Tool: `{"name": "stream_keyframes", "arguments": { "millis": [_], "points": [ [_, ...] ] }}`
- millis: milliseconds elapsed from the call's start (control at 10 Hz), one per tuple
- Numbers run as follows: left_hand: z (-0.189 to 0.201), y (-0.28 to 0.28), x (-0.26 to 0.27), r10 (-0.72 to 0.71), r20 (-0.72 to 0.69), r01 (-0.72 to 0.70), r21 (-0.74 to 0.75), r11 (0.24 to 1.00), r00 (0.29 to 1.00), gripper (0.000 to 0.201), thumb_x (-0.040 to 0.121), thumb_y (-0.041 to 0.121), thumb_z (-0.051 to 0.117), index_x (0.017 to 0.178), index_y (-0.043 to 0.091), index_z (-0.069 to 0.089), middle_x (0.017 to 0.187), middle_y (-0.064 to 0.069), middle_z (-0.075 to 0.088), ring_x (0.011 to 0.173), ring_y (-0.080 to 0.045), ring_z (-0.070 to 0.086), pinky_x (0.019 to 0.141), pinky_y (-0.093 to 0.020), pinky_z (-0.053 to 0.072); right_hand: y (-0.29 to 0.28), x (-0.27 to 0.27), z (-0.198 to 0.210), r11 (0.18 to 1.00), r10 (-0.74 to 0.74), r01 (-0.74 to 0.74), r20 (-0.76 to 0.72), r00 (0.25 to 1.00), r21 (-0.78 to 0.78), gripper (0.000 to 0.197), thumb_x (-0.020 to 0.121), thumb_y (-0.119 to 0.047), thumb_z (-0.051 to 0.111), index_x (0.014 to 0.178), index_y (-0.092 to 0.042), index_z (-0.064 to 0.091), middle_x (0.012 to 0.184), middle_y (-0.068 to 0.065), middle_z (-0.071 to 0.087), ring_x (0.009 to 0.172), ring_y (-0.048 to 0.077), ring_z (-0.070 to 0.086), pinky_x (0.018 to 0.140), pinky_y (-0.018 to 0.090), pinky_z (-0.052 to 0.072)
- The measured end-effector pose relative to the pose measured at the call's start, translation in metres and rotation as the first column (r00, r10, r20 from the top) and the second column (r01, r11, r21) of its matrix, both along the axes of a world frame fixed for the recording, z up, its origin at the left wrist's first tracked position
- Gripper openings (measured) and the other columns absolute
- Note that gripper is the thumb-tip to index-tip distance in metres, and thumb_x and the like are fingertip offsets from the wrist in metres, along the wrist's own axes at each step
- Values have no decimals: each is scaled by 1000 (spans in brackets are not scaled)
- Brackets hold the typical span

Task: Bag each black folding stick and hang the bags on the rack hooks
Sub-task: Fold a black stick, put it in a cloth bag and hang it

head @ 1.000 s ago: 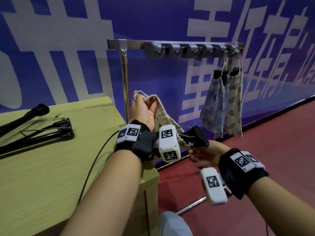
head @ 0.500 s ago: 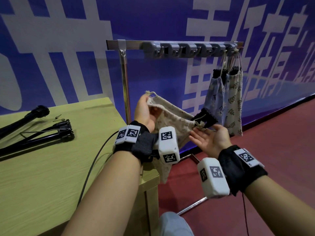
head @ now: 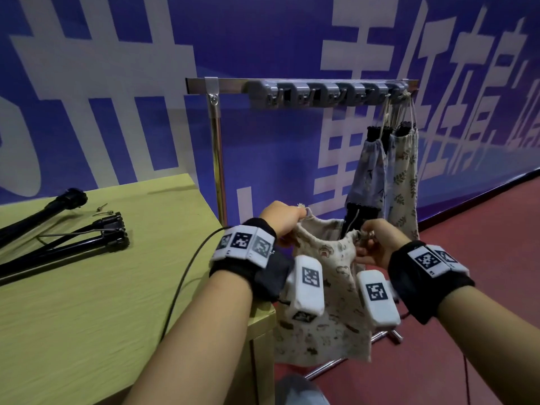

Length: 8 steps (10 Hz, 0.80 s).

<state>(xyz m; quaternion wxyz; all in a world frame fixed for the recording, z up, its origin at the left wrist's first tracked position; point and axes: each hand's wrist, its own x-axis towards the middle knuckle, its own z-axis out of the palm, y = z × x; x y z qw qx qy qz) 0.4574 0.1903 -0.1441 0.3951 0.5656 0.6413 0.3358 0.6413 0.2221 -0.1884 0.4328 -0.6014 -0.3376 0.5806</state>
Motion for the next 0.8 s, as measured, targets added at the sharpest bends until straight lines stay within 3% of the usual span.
{"name": "stream_keyframes", "arguments": {
  "millis": [100,200,300,400,500,600,700,800],
  "points": [
    [-1,1,3,45,-114,-24,179,984,992,29,94,24,49,74,5,58,73,-10,54,73,-25,52,74,-35,52,1,1,-1,1000,15,-15,149,989,1,12,82,-3,36,73,-9,41,63,9,37,45,21,37,43,27,42],
    [0,1,4,71,-177,-19,283,959,982,44,97,20,42,54,11,36,57,-5,38,65,-26,39,56,-30,29,4,4,2,1000,12,-16,274,962,11,12,88,1,36,81,-2,47,73,14,49,59,27,50,59,40,50],
    [-4,5,1,87,-252,-17,267,964,964,26,96,12,38,71,13,45,79,-5,50,79,-28,44,62,-28,29,8,-1,2,998,55,-61,390,919,3,28,95,0,37,69,-11,42,74,5,46,64,15,50,65,27,52],
    [-6,4,-2,69,-279,-10,209,978,958,28,97,8,36,104,10,63,117,-11,60,102,-32,56,75,-30,42,7,-6,3,992,78,-120,544,835,41,31,95,-2,39,67,-14,39,71,2,42,60,11,45,53,20,47],
    [-4,3,-1,71,-215,-46,121,992,974,30,96,8,37,109,1,63,119,-14,61,111,-33,56,86,-34,46,8,-8,9,967,178,-255,721,670,-2,22,94,-2,41,73,-8,45,68,6,45,56,17,44,40,19,43],
    [-1,6,-5,137,-89,-128,102,986,987,33,94,9,41,118,-8,57,121,-23,59,104,-35,59,89,-36,51,12,-6,14,972,107,-233,808,580,39,17,92,-4,45,79,3,52,73,16,54,64,28,52,44,25,43],
    [-3,7,-10,138,-5,-137,38,990,990,25,95,10,37,97,-3,58,93,-18,60,82,-32,58,83,-40,54,17,5,15,967,78,-252,887,456,45,19,91,-6,49,96,7,61,89,21,61,86,36,63,74,41,53],
    [-2,6,-10,173,10,-173,-32,984,985,27,95,12,38,68,15,41,70,-2,45,77,-26,52,79,-37,51,18,16,11,967,52,-249,911,408,57,22,88,-2,51,103,7,64,101,26,65,89,40,65,82,50,54]
  ]
}}
